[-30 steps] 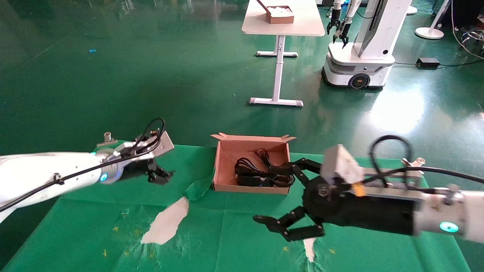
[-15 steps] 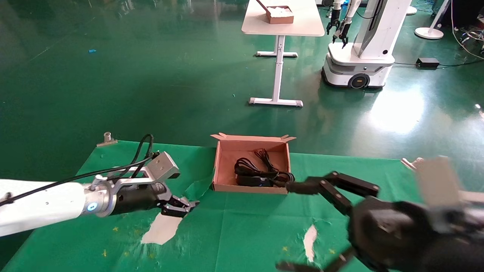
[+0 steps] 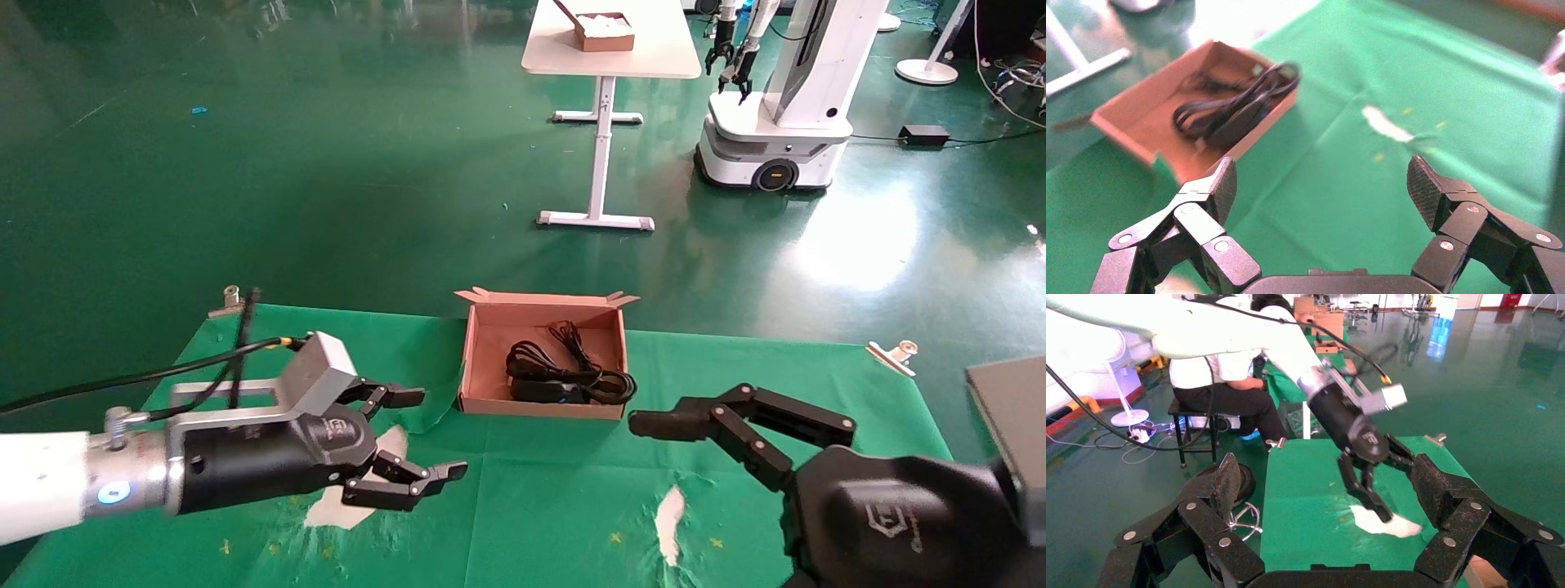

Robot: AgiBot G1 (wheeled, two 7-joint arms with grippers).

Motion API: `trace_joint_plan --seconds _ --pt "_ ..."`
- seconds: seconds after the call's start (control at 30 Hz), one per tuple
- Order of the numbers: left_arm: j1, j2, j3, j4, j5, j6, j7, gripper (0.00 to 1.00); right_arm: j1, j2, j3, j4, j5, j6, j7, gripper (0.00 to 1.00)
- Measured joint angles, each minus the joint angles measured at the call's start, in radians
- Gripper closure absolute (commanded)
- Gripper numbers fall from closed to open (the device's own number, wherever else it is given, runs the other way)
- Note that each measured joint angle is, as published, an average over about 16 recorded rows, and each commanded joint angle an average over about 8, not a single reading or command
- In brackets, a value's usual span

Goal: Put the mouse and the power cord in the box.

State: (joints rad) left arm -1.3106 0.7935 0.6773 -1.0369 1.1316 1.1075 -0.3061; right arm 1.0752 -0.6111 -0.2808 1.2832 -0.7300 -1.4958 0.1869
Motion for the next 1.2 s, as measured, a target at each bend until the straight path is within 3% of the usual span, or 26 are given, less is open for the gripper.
trace_joint_plan --seconds 0.7,0.93,1.2 --pt "0.217 -0.167 -0.366 -0.227 -0.369 0.357 0.108 0.0 0.0 0.001 -0.001 0.0 0.002 0.0 -0.001 0.0" --pt "0.247 -0.191 -0.417 -0.259 -0.421 0.407 0.122 0.0 -0.001 0.002 -0.001 0.001 0.002 0.0 -0.001 0.0" --pt "0.247 -0.191 -0.417 -0.259 -0.421 0.407 0.122 0.0 -0.001 0.002 -0.001 0.0 0.002 0.0 -0.001 0.0"
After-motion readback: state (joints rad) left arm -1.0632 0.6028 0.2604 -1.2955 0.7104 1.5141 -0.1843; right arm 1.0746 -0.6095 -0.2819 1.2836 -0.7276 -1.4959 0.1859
